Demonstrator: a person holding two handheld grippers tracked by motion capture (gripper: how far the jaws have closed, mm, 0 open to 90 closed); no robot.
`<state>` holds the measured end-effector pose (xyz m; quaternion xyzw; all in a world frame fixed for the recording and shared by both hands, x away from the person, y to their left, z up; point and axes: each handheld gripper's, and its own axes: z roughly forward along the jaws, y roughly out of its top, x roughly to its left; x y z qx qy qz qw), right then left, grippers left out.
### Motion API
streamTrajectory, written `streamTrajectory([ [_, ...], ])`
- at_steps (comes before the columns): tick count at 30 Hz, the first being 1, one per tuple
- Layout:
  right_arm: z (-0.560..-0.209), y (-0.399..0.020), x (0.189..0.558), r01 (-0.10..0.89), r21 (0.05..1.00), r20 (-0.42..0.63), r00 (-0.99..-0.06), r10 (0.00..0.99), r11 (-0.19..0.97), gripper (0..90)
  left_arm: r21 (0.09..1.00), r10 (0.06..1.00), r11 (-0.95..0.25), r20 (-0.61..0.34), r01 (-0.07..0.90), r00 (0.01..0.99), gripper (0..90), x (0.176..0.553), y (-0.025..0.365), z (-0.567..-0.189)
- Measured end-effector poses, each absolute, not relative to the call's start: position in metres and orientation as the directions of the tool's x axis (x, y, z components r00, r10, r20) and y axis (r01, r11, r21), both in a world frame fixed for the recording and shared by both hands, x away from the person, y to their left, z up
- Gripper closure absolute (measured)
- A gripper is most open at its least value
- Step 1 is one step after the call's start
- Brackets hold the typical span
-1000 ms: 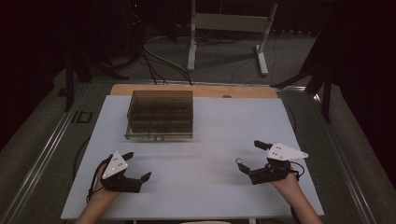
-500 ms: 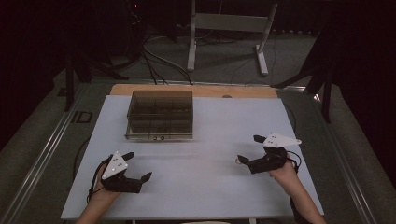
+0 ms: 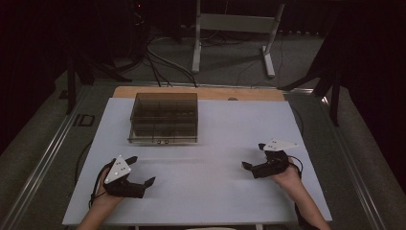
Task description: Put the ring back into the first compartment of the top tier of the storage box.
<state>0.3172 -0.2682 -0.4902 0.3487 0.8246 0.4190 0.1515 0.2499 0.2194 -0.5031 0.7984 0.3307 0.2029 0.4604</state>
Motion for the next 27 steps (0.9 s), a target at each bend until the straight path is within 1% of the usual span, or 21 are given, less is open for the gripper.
streamTrajectory([
  [4,-0.496,-0.268,0.32,0.485,0.773,0.063,-0.7,0.711,0.409,0.1,0.868,0.714,-0.36,0.021,0.342,0.699,4.2,0.25,0.219,-0.503],
  [6,-0.499,-0.267,0.32,0.499,0.756,0.055,-0.693,0.719,0.423,0.7,0.869,0.715,-0.357,0.018,0.343,0.699,4.2,0.25,0.219,-0.503],
  [7,-0.5,-0.267,0.32,0.5,0.751,0.049,-0.692,0.72,0.43,6.2,0.869,0.715,-0.357,0.019,0.342,0.699,4.2,0.25,0.219,-0.503],
  [8,-0.501,-0.266,0.319,0.504,0.749,0.042,-0.683,0.729,0.43,13.8,0.868,0.715,-0.359,0.021,0.342,0.698,4.2,0.25,0.219,-0.503],
  [9,-0.502,-0.267,0.32,0.508,0.747,0.044,-0.681,0.731,0.428,15.9,0.868,0.715,-0.359,0.019,0.344,0.699,4.2,0.25,0.219,-0.503],
  [10,-0.502,-0.267,0.32,0.513,0.745,0.049,-0.68,0.732,0.426,15.9,0.868,0.714,-0.358,0.016,0.345,0.7,4.2,0.25,0.219,-0.503],
  [11,-0.503,-0.267,0.32,0.514,0.744,0.052,-0.681,0.731,0.426,18.4,0.867,0.714,-0.357,0.013,0.347,0.7,4.2,0.25,0.219,-0.504],
  [14,-0.503,-0.268,0.32,0.501,0.741,0.016,-0.679,0.734,0.447,31.8,0.867,0.711,-0.359,0.013,0.347,0.703,4.2,0.249,0.219,-0.504],
  [16,-0.504,-0.267,0.319,0.501,0.737,0.001,-0.672,0.74,0.454,38.2,0.867,0.711,-0.361,0.017,0.344,0.703,4.2,0.249,0.219,-0.503],
  [18,-0.506,-0.266,0.319,0.503,0.727,-0.006,-0.676,0.737,0.467,41.1,0.867,0.711,-0.361,0.017,0.344,0.703,4.2,0.249,0.219,-0.503],
  [25,-0.51,-0.262,0.319,0.52,0.705,-0.023,-0.662,0.749,0.482,59.9,0.865,0.712,-0.362,0.016,0.347,0.702,4.2,0.25,0.219,-0.504],
  [27,-0.511,-0.261,0.319,0.521,0.702,-0.02,-0.667,0.745,0.485,63.1,0.866,0.711,-0.362,0.016,0.346,0.703,4.2,0.25,0.219,-0.504],
])
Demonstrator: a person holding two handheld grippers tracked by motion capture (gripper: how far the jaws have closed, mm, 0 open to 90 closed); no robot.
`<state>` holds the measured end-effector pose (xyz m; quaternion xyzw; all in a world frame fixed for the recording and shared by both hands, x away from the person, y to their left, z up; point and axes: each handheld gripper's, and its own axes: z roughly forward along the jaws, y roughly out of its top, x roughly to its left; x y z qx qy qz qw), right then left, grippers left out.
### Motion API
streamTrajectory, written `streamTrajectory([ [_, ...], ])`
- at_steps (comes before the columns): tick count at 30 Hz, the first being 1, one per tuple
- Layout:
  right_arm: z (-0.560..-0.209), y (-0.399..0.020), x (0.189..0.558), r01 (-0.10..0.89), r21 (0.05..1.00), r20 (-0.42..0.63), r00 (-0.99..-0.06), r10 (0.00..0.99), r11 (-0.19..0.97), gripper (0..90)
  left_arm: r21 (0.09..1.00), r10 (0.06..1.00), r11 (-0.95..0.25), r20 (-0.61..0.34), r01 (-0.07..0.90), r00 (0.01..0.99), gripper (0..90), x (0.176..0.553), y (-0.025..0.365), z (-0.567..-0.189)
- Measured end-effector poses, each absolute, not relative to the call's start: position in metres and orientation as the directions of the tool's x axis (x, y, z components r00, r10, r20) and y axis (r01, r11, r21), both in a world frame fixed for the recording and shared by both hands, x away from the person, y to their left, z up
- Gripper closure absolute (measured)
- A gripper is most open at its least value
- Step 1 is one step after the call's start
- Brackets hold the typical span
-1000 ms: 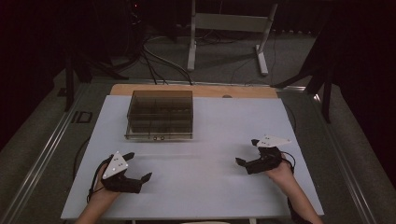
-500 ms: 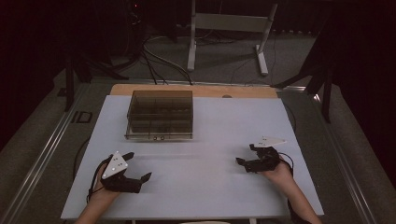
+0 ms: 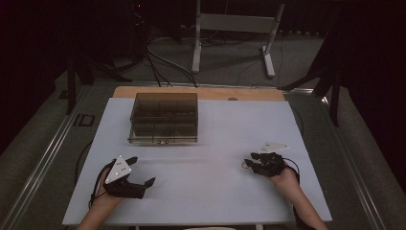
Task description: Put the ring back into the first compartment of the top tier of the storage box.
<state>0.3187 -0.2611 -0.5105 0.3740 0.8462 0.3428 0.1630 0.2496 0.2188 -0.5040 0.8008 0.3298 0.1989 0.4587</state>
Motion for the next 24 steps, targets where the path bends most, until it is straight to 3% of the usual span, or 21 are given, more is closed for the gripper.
streamTrajectory([
  [11,-0.5174,-0.2548,0.3208,0.543,0.668,-0.016,-0.674,0.739,0.509,78.9,0.865,0.708,-0.364,0.016,0.346,0.706,4.2,0.2498,0.2184,-0.5046],
  [24,-0.5208,-0.2537,0.3233,0.551,0.661,0.007,-0.683,0.73,0.51,86.7,0.867,0.712,-0.366,0.026,0.339,0.702,4.2,0.2493,0.2181,-0.504],
])
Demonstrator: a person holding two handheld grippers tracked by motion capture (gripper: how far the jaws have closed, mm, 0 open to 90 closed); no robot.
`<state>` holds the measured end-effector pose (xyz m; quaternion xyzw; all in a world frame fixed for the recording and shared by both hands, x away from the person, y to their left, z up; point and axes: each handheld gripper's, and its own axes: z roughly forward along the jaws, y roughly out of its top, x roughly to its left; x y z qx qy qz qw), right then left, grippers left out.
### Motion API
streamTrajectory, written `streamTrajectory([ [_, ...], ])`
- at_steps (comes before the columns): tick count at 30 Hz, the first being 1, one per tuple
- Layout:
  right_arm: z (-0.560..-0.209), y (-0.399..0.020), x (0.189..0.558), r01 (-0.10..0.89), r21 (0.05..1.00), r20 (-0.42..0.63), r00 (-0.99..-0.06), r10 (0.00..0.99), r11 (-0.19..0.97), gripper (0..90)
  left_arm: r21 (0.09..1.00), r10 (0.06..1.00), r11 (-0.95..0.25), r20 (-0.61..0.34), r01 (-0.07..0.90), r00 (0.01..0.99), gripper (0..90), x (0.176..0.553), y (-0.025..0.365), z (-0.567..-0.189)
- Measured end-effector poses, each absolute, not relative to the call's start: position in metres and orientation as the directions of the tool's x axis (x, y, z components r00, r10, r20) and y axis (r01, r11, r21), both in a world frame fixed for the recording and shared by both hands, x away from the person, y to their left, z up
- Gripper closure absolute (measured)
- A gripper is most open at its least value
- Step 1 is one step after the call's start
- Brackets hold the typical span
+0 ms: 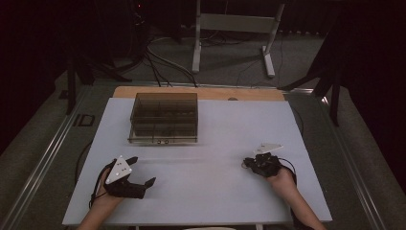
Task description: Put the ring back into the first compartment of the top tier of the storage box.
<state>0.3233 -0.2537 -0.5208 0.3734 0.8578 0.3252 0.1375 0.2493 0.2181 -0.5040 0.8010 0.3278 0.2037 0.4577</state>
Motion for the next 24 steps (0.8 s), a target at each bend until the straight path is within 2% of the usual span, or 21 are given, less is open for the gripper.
streamTrajectory([
  [24,-0.5108,-0.2513,0.3204,0.552,0.671,0.015,-0.679,0.734,0.496,87.8,0.866,0.707,-0.365,0.017,0.343,0.707,4.3,0.2508,0.217,-0.5055],
])
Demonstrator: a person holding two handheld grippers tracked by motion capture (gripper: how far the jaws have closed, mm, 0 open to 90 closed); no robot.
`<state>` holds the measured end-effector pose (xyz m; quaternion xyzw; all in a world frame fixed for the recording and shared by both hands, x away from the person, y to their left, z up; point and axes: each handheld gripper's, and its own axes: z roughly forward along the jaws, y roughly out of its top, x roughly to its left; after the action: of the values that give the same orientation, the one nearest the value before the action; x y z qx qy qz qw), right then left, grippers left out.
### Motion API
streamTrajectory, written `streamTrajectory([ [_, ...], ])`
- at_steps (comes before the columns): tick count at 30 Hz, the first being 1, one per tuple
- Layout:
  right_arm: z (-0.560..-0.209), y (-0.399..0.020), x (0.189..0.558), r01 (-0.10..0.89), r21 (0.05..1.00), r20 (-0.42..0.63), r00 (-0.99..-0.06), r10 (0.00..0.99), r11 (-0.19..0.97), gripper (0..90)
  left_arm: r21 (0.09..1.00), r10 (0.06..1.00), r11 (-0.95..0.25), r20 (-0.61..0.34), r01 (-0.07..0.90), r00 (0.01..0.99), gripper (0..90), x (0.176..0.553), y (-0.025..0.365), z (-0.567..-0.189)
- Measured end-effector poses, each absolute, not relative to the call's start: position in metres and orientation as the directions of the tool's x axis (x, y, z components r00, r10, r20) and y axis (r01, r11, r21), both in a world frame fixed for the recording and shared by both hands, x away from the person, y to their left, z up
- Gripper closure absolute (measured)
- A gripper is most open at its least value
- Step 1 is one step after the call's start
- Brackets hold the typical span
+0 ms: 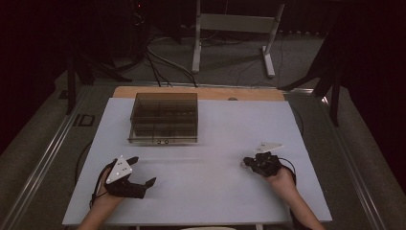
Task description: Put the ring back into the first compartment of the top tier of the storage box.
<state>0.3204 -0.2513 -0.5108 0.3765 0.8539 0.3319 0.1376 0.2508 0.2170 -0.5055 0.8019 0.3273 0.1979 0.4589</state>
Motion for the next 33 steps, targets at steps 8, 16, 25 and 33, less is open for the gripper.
streamTrajectory([
  [8,-0.503,-0.251,0.318,0.549,0.685,0.025,-0.675,0.737,0.479,87.8,0.866,0.706,-0.364,0.016,0.343,0.708,4.2,0.251,0.217,-0.506],
  [16,-0.498,-0.246,0.315,0.534,0.686,0.02,-0.693,0.721,0.494,87.8,0.866,0.706,-0.361,0.011,0.346,0.708,4.2,0.251,0.216,-0.506],
  [25,-0.493,-0.242,0.316,0.532,0.681,0.02,-0.7,0.714,0.503,87.8,0.867,0.706,-0.36,0.011,0.346,0.708,4.2,0.251,0.216,-0.505],
  [33,-0.485,-0.236,0.317,0.521,0.689,0.02,-0.709,0.705,0.505,87.7,0.867,0.699,-0.364,0.013,0.339,0.715,4.2,0.25,0.215,-0.505],
])
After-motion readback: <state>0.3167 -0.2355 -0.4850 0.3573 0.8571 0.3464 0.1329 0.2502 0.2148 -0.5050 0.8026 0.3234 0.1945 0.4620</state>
